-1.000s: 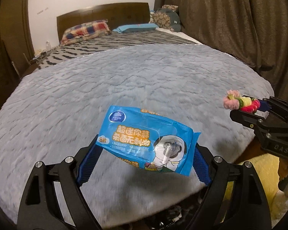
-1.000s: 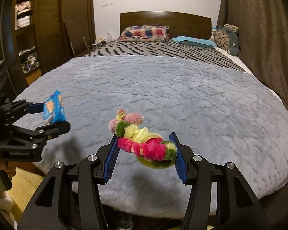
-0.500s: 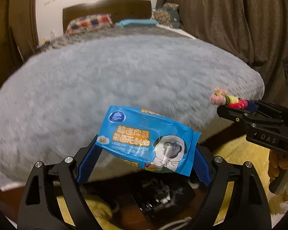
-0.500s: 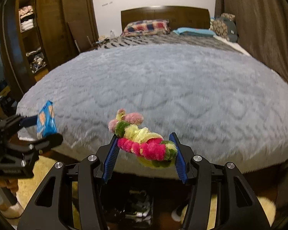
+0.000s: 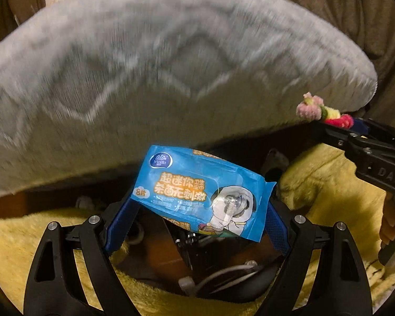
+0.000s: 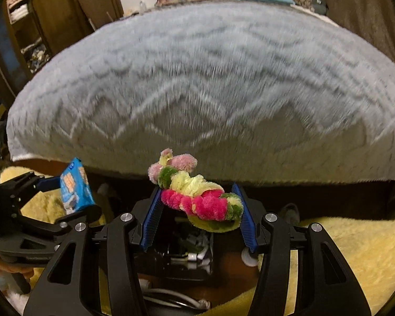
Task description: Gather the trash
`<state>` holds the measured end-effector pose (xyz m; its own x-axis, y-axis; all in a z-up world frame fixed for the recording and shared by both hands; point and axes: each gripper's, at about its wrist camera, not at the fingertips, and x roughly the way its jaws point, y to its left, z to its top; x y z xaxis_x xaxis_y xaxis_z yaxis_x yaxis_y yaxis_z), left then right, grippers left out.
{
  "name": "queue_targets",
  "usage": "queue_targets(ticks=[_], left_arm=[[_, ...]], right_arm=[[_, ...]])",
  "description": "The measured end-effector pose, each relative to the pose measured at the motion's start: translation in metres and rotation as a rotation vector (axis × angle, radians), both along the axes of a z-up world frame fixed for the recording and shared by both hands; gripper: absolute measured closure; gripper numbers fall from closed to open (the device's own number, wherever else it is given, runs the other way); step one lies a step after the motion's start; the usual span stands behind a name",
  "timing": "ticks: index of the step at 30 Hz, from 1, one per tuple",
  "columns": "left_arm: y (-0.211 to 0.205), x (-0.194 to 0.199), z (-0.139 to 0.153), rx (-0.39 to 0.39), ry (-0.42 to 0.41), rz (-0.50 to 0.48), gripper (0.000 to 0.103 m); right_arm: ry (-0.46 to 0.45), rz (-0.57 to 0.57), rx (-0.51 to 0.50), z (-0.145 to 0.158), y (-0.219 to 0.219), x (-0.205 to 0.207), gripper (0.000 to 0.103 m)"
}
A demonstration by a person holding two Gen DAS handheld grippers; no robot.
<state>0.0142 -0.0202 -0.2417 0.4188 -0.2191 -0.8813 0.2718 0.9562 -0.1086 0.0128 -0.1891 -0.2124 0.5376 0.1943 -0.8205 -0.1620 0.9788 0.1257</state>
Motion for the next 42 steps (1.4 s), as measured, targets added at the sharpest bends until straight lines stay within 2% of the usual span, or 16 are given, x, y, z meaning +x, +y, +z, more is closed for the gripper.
queue_targets(ticks=[8, 19, 29, 33, 37, 38, 39, 42], left_arm=[[0.0, 0.01, -0.051, 0.044, 0.12, 0.017, 0.021], [-0.007, 0.016, -0.084, 0.052, 0.227, 0.006, 0.021], [-0.014, 0.02, -0.092, 0.066, 0.245, -0.015, 0.016], [-0.014, 0.019, -0.087, 0.072, 0.231, -0.011, 0.01], [-0.013, 0.018, -0.08, 0.078, 0.208, -0.006, 0.008], [-0.013, 0.017, -0.077, 0.08, 0.2, -0.004, 0.008], [-0.013, 0.017, -0.074, 0.079, 0.19, -0.002, 0.008], [-0.013, 0.015, -0.065, 0.065, 0.163, -0.001, 0.008]], right_arm=[[0.141, 0.016, 0.006, -0.051, 0.012, 0.009, 0.049], [0.266, 0.018, 0.003, -0.093, 0.022, 0.022, 0.049], [0.278, 0.037, 0.05, -0.105, 0.027, 0.034, 0.045], [0.258, 0.029, 0.056, -0.099, 0.017, 0.037, 0.03], [0.215, 0.012, 0.042, -0.087, 0.014, 0.034, 0.026], [0.206, 0.006, 0.039, -0.084, 0.012, 0.032, 0.024], [0.187, -0.007, 0.036, -0.079, 0.009, 0.03, 0.017], [0.156, -0.03, 0.031, -0.07, 0.002, 0.028, 0.016]])
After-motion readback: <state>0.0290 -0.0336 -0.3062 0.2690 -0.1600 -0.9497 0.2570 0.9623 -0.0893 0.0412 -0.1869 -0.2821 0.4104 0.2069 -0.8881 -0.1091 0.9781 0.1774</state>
